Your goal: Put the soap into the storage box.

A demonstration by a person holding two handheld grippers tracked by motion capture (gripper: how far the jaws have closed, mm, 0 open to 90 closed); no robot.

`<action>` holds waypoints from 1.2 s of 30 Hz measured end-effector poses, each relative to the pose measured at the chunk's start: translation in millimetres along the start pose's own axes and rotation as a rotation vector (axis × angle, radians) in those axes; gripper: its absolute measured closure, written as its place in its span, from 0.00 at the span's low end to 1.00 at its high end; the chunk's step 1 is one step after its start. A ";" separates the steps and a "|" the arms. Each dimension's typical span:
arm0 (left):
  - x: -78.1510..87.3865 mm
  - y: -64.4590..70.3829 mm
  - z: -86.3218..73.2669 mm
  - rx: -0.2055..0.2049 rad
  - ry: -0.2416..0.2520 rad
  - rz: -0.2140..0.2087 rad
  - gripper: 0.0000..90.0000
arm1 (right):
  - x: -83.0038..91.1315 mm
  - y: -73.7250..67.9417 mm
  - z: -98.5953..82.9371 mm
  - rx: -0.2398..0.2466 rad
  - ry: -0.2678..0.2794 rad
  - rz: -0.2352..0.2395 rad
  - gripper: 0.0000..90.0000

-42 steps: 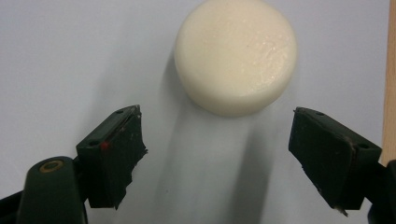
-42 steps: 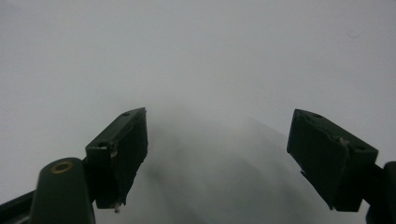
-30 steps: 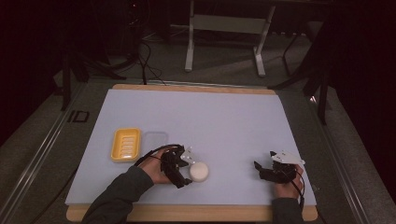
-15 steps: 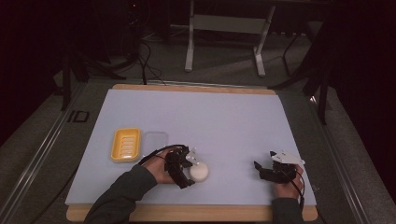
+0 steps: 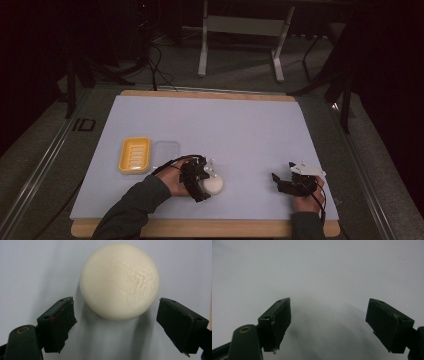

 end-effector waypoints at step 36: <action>-16.6 -2.7 14.4 -0.012 -0.033 -0.013 0.19 | 0.1 0.0 0.0 -0.001 0.001 0.000 0.22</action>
Point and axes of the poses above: each handheld gripper's, and its own axes: x roughly backward along the jaws, z roughly out of its top, y roughly to its right, the point moved 8 cm from there along -x, roughly forward along the jaws, and after that the axes turned 5 degrees about -z, right-handed, at the moved point
